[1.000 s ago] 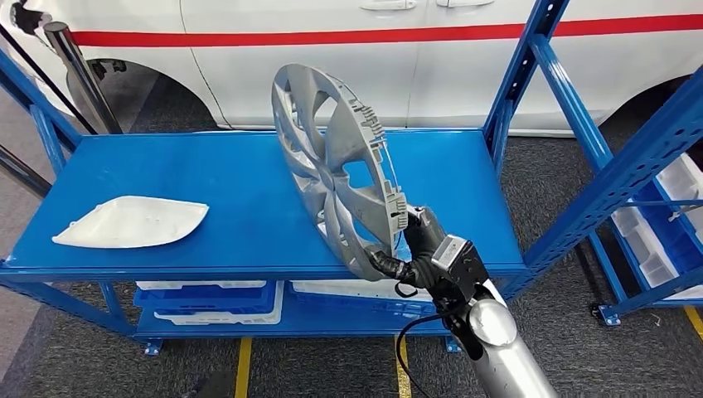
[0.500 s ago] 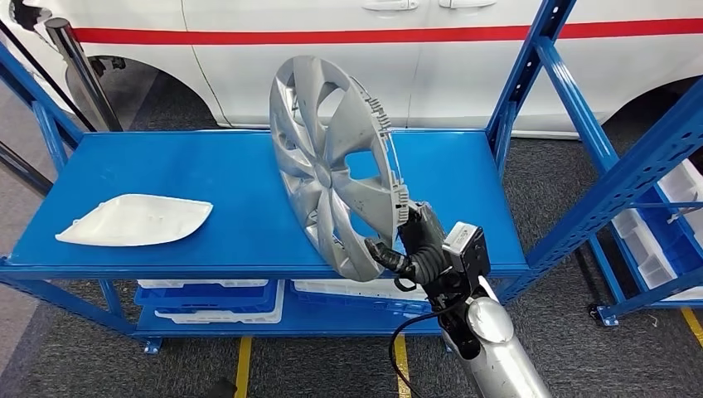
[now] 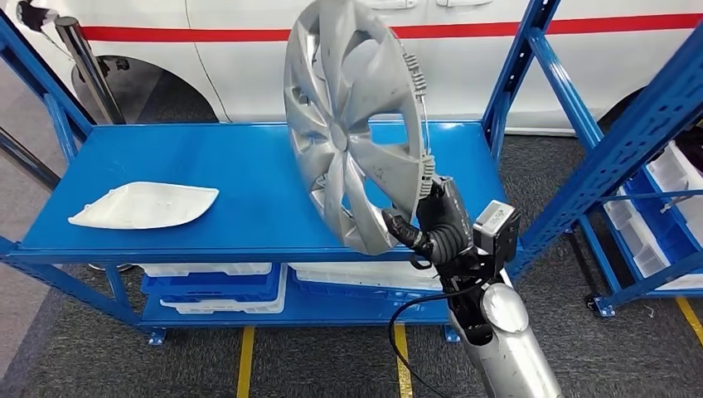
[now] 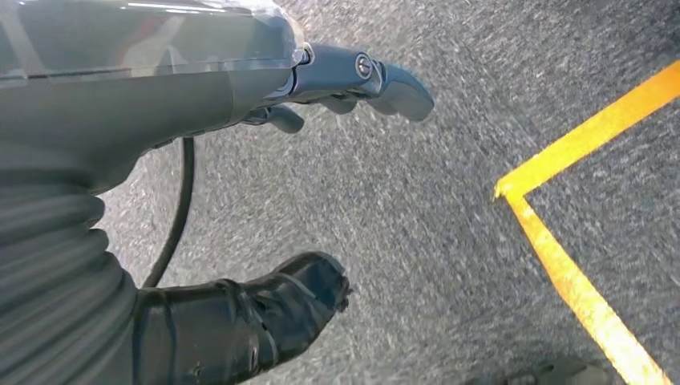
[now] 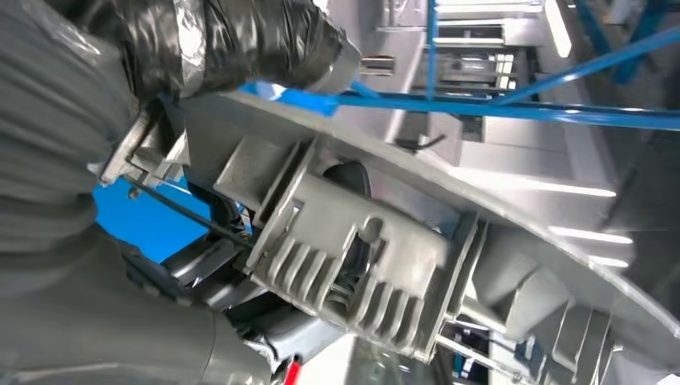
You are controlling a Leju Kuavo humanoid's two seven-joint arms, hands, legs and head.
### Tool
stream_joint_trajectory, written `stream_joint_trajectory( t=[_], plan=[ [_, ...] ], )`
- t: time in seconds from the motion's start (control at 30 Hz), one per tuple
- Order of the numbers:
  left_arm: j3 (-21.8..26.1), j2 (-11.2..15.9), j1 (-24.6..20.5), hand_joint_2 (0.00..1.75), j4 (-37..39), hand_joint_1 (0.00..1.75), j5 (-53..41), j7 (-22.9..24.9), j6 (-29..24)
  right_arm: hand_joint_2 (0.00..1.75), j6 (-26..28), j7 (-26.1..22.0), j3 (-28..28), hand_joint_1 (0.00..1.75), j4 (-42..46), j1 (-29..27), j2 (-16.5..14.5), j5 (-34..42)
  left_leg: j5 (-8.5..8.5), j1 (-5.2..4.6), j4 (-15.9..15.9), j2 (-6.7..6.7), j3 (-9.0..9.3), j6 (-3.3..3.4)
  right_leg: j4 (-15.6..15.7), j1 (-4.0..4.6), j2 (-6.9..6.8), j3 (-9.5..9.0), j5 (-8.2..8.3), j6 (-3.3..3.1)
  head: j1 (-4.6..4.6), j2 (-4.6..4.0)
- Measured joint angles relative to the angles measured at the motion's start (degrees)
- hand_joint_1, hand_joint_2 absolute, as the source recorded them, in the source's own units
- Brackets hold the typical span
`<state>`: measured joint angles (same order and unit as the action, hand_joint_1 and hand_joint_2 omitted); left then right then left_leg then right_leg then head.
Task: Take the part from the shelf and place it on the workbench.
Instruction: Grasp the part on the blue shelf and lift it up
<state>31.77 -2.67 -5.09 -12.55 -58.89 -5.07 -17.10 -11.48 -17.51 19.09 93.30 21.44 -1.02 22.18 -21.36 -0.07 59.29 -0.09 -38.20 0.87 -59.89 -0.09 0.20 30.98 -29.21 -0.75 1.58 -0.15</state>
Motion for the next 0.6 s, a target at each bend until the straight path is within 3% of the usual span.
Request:
stream_joint_trajectory(
  t=[0.03, 0.1, 0.17, 0.2, 0.23, 0.27, 0.33, 0.4, 0.43, 0.53, 0.57, 0.6],
  plan=[
    [0.04, -0.08, 0.13, 1.75, 0.01, 0.0, 0.27, 0.02, 0.07, 1.75, 0.18, 0.01, -0.06, 1.75, 0.31, 0.1, -0.04, 0.15, -0.49, 0.06, 0.29, -0.04, -0.33, -0.31, 0.18, -0.12, -0.08, 0.3, 0.47, -0.42, -0.02, 0.0],
    [0.14, -0.27, 0.43, 1.75, 0.03, 0.0, 0.67, 0.01, 0.11, 1.75, 0.47, 0.03, -0.12, 1.75, 0.79, 0.18, -0.15, 0.39, -4.31, 0.29, 3.62, -0.09, -1.74, -0.87, 0.54, -0.41, -0.28, 1.29, 1.64, -1.2, -0.12, 0.0],
    [0.16, -0.46, 0.6, 1.75, 0.04, 0.0, 0.78, 0.0, 0.12, 1.75, 0.62, 0.03, -0.15, 1.75, 1.04, 0.2, -0.3, 0.46, -9.54, 0.51, 10.73, -0.08, -3.83, -1.33, 0.48, -0.34, -0.32, 2.75, 2.75, -1.46, -0.23, 0.0],
    [0.16, -0.51, 0.61, 1.75, 0.04, 0.0, 0.8, -0.01, 0.12, 1.75, 0.65, 0.04, -0.16, 1.75, 1.09, 0.18, -0.33, 0.46, -10.88, 0.6, 13.96, -0.08, -4.38, -1.47, 0.42, -0.3, -0.35, 3.56, 3.31, -1.43, -0.23, 0.0],
    [0.16, -0.53, 0.62, 1.75, 0.04, 0.0, 0.8, -0.01, 0.12, 1.75, 0.66, 0.05, -0.18, 1.75, 1.13, 0.16, -0.33, 0.46, -11.04, 0.65, 15.73, -0.08, -4.16, -1.55, 0.34, -0.27, -0.39, 4.36, 3.85, -1.38, -0.23, 0.0],
    [0.16, -0.54, 0.62, 1.75, 0.04, 0.0, 0.81, -0.01, 0.12, 1.75, 0.66, 0.07, -0.18, 1.75, 1.15, 0.14, -0.34, 0.46, -10.12, 0.67, 15.37, -0.08, -2.88, -1.54, 0.22, -0.27, -0.41, 5.14, 4.37, -1.29, -0.23, 0.0],
    [0.16, -0.54, 0.57, 1.75, 0.04, 0.0, 0.82, -0.01, 0.12, 1.75, 0.66, 0.09, -0.19, 1.75, 1.26, 0.12, -0.34, 0.46, -7.85, 0.68, 8.81, -0.09, 2.45, -1.34, -0.05, -0.3, -0.41, 6.38, 5.25, -1.0, -0.24, 0.0],
    [0.16, -0.55, 0.49, 1.75, 0.04, 0.0, 0.82, -0.03, 0.11, 1.75, 0.66, 0.1, -0.21, 1.75, 1.55, 0.14, -0.34, 0.46, -7.69, 0.45, 1.36, -0.19, 7.43, -0.94, -0.18, -0.23, -0.41, 7.03, 6.03, -0.45, -0.22, 0.0],
    [0.17, -0.57, 0.48, 1.75, 0.04, 0.0, 0.81, -0.04, 0.1, 1.75, 0.66, 0.1, -0.22, 1.75, 1.69, 0.15, -0.34, 0.46, -8.04, 0.29, -0.58, -0.26, 8.56, -0.73, -0.11, -0.22, -0.43, 7.1, 6.46, -0.11, -0.21, 0.0],
    [0.18, -0.75, 0.62, 1.75, 0.07, 0.0, 0.67, 0.25, 0.13, 1.75, 0.84, -0.03, -0.39, 1.75, 1.98, -0.04, -0.32, 0.55, -6.87, 0.24, -1.57, -0.12, 8.37, 0.31, 0.09, -0.29, -0.36, 7.36, 7.0, 0.89, -0.18, 0.0],
    [0.19, -0.87, 0.68, 1.75, 0.09, 0.0, 0.63, 0.42, 0.14, 1.75, 0.96, -0.11, -0.52, 1.75, 2.15, -0.24, -0.3, 0.6, -6.21, 0.32, -1.79, 0.05, 7.95, 0.87, -0.77, -0.31, -0.31, 7.8, 5.72, 1.13, -0.15, 0.0],
    [0.19, -0.98, 0.77, 1.75, 0.1, 0.0, 0.6, 0.57, 0.14, 1.75, 1.1, -0.19, -0.68, 1.75, 2.36, -0.52, -0.24, 0.64, -5.5, 0.4, -2.01, 0.22, 7.38, 1.35, -2.79, -0.32, -0.26, 8.53, 3.43, 1.32, -0.13, 0.0]
  ],
)
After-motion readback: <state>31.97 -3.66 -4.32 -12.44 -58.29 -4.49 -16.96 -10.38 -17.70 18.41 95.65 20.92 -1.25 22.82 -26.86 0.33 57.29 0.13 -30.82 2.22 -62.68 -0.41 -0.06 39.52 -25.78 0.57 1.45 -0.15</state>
